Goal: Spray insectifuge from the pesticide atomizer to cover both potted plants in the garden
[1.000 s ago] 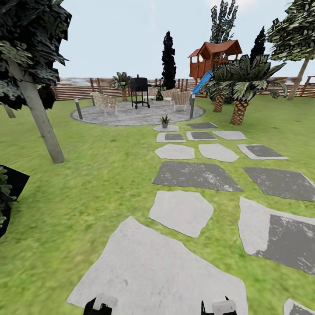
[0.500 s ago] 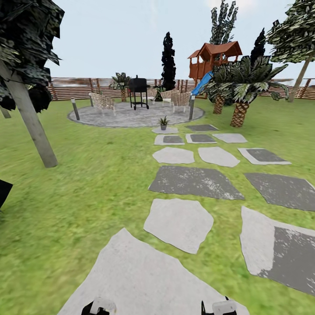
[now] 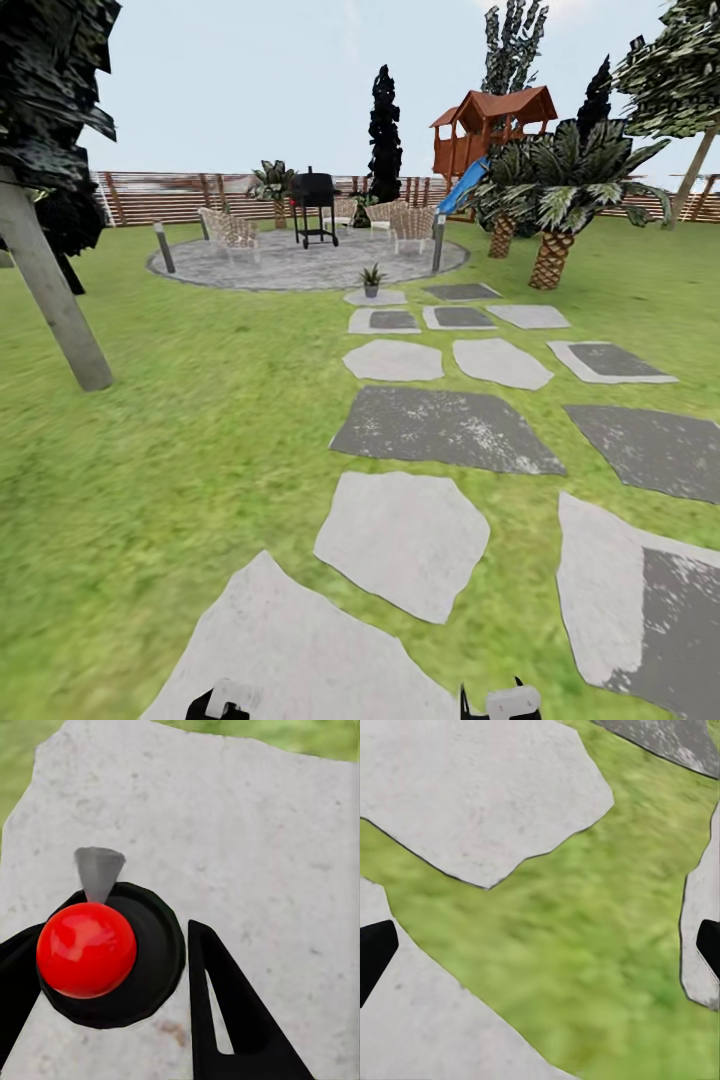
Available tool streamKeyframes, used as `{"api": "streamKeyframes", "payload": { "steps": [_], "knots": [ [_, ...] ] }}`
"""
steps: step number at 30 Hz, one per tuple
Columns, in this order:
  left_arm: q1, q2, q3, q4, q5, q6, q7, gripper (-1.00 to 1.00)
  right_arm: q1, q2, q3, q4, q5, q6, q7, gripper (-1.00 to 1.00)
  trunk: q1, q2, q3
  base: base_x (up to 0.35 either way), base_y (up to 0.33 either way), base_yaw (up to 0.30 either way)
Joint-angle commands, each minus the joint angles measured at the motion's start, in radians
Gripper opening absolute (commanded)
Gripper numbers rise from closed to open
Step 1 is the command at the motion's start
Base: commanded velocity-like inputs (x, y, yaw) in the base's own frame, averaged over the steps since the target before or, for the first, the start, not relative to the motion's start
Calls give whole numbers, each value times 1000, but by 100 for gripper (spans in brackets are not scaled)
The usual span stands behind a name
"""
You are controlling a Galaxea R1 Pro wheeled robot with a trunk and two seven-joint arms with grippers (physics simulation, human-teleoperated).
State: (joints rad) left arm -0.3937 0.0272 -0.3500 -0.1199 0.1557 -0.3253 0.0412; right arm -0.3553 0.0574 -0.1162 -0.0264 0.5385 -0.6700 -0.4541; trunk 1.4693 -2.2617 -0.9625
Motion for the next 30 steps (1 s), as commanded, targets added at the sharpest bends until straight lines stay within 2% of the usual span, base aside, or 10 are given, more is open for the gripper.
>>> {"api": "streamKeyframes", "payload": {
  "steps": [1,30],
  "knots": [
    [0,0,-9,1,8,-3,3,-100,-1,0,-8,1,11,-2,-5,100,0,0,-1,330,-112,0],
    [0,0,-9,2,7,-3,3,-100,-1,0,-8,1,11,-2,-5,100,0,0,-1,330,-111,0]
  ]
}}
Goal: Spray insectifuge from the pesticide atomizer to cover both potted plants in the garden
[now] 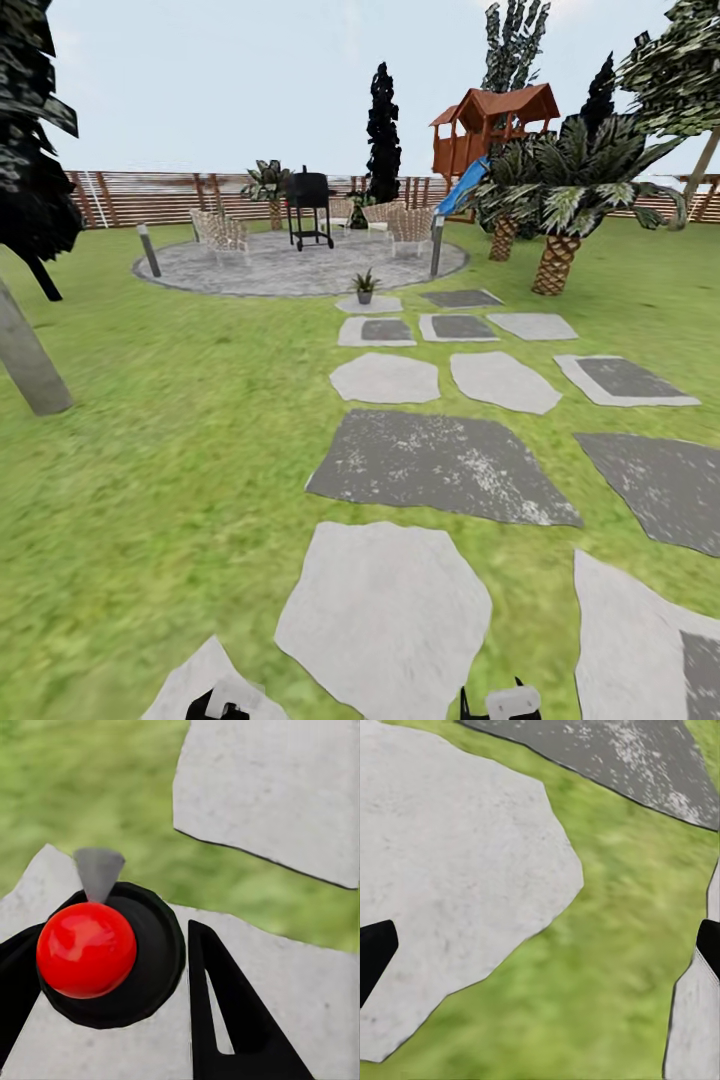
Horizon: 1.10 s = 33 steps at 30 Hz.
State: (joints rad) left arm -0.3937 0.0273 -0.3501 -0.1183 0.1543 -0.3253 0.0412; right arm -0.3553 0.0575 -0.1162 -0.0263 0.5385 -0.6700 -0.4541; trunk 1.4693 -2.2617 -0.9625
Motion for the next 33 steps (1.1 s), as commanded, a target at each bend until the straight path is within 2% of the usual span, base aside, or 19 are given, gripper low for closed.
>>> {"api": "streamKeyframes", "payload": {
  "steps": [1,20,24,33],
  "knots": [
    [0,0,-9,0,8,-3,3,-100,-1,0,-8,1,11,-2,-5,100,0,0,-1,330,-111,0],
    [0,0,-9,0,8,-3,3,-100,-1,0,-8,1,11,-2,-5,100,0,0,-1,330,-111,0],
    [0,-1,-9,0,9,-3,3,-100,10,19,-9,1,11,0,-1,100,0,0,-1,331,-111,0],
    [0,-2,-9,0,9,-3,3,-100,18,21,-8,1,12,0,0,100,0,0,-1,330,-111,0]
  ]
}}
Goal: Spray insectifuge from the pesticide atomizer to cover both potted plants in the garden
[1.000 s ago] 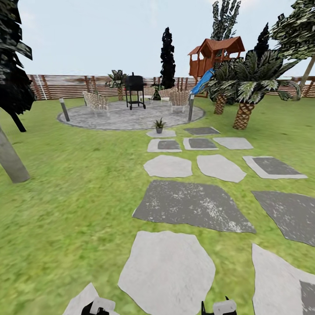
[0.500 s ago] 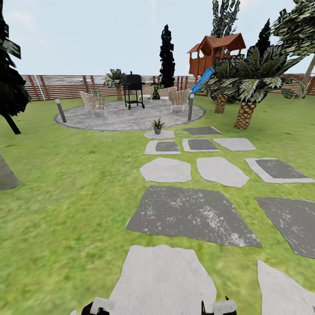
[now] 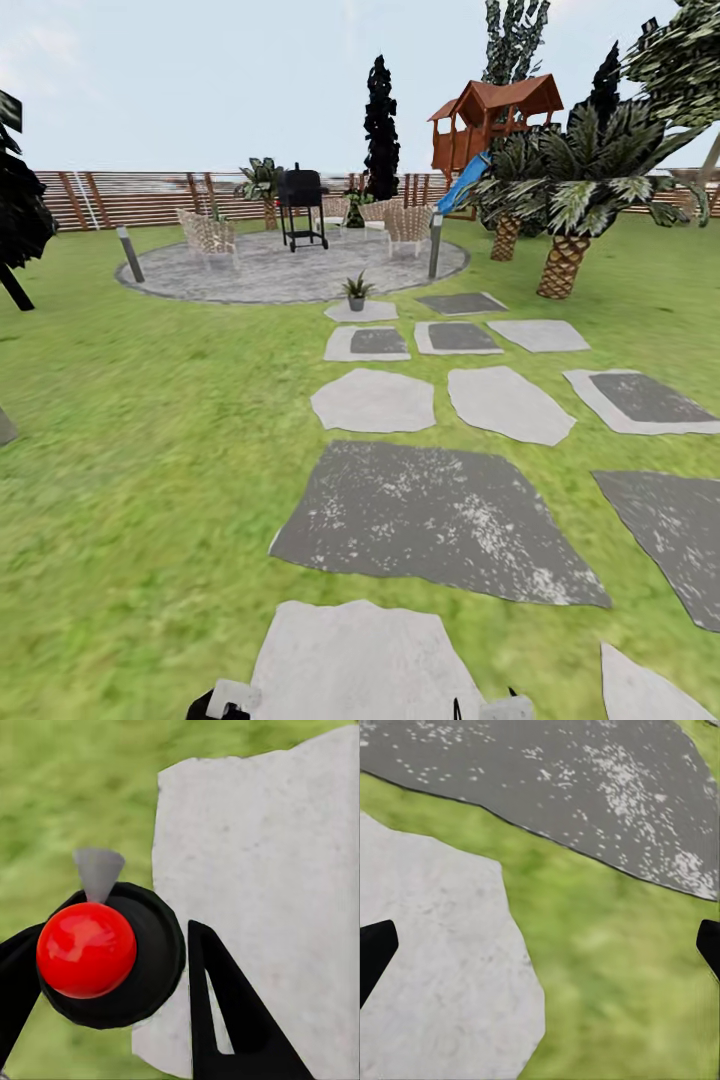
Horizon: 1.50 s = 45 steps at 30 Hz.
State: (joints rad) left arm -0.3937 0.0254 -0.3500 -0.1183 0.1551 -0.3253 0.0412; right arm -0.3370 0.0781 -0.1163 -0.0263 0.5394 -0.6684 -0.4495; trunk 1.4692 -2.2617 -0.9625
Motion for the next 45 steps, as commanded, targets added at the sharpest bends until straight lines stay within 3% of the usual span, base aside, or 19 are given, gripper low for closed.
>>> {"api": "streamKeyframes", "payload": {
  "steps": [1,45],
  "knots": [
    [0,0,-9,0,9,-3,3,-100,-1,0,-8,1,10,-2,-5,100,0,0,-1,330,-111,0],
    [0,-4,-9,0,9,-3,3,-100,0,0,-8,1,10,-2,-5,100,0,0,-1,331,-96,0]
  ]
}}
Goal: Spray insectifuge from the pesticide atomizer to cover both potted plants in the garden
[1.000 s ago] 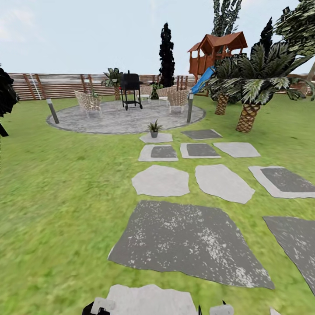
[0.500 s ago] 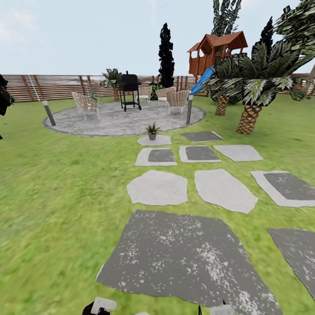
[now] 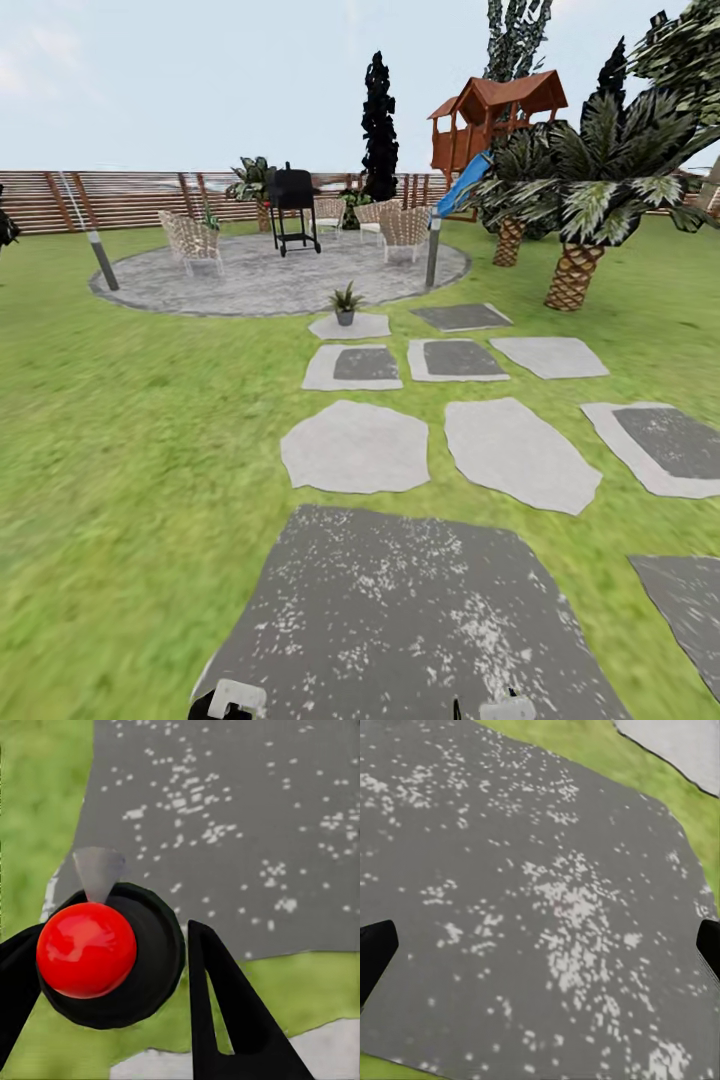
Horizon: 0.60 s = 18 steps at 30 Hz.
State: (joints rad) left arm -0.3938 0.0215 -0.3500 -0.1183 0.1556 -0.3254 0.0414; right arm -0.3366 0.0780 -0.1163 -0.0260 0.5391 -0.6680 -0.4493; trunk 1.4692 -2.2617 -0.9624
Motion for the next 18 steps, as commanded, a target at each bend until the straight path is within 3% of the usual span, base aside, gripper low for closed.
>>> {"api": "streamKeyframes", "payload": {
  "steps": [1,18],
  "knots": [
    [0,1,-9,0,9,-3,3,-100,-1,0,-8,1,11,-2,-5,100,0,0,-1,339,-1,0],
    [0,3,-9,0,9,-3,3,-100,-1,0,-8,1,11,-2,-5,100,0,0,-1,339,0,0]
  ]
}}
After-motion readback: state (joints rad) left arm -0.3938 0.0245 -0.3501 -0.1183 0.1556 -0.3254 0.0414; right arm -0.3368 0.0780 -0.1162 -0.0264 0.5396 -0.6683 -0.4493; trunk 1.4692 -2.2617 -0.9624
